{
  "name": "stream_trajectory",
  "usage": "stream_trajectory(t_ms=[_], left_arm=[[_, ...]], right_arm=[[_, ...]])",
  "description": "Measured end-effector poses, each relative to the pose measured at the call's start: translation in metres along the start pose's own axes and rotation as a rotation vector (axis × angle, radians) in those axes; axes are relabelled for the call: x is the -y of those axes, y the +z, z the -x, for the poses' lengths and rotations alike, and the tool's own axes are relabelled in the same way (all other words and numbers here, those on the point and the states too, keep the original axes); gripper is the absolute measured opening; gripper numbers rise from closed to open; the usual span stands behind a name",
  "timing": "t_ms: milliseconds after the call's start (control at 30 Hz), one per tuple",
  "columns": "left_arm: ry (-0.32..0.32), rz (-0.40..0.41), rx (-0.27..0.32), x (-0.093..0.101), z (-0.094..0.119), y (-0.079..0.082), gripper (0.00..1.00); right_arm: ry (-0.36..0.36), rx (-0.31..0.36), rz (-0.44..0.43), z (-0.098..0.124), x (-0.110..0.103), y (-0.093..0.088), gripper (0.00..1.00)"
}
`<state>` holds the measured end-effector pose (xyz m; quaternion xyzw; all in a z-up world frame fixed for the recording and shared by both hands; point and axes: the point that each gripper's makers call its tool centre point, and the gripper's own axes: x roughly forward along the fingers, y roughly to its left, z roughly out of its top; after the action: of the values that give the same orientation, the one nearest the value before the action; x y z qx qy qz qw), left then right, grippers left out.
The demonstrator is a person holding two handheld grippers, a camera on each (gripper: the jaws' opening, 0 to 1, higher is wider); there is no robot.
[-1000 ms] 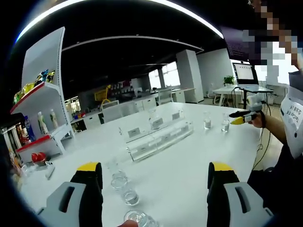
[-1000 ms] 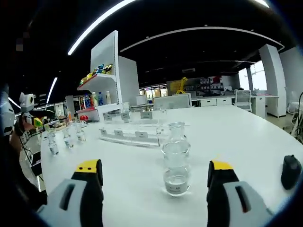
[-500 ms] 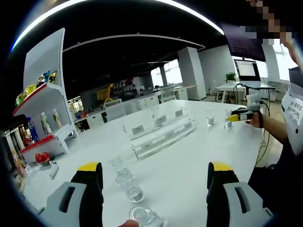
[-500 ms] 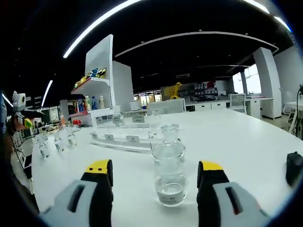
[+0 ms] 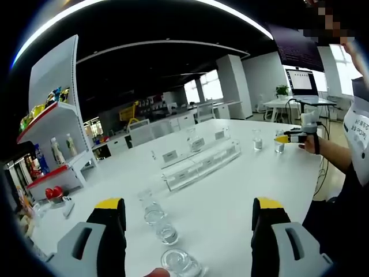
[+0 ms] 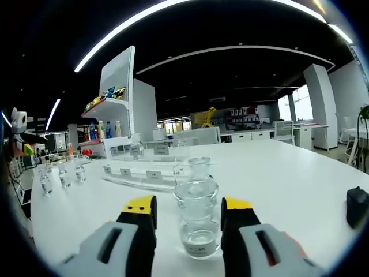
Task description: Identify the label on the chemical reagent bottle, grasp the chemical reagent bottle, and place it in the designated position on the reagent rack
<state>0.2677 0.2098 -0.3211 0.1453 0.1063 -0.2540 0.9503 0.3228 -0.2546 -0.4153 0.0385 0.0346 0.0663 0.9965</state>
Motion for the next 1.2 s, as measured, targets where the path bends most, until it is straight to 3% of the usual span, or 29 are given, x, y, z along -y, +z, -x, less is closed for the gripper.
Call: stream_trajectory(t_ms=[167,867,1200], left_arm=[[0.006,0.000,0.007,-0.0013,0.0003,0.0017,0.90],[0.009,0.007,0.020,0.0014,0.0000,0.0027,0.89],[0.018,0.007,0.022,-0.0019,0.0029,0.0024,0.89]], right_arm=[[-0.030,0.011,0.008,0.0022,0.0079,0.0010,0.25],[-0.076,0.049,0.092,0.0039,0.0070,0.0028,0.21],[-0.062,0.046,0.046,0.0039,0.0034,0.0033,0.20]])
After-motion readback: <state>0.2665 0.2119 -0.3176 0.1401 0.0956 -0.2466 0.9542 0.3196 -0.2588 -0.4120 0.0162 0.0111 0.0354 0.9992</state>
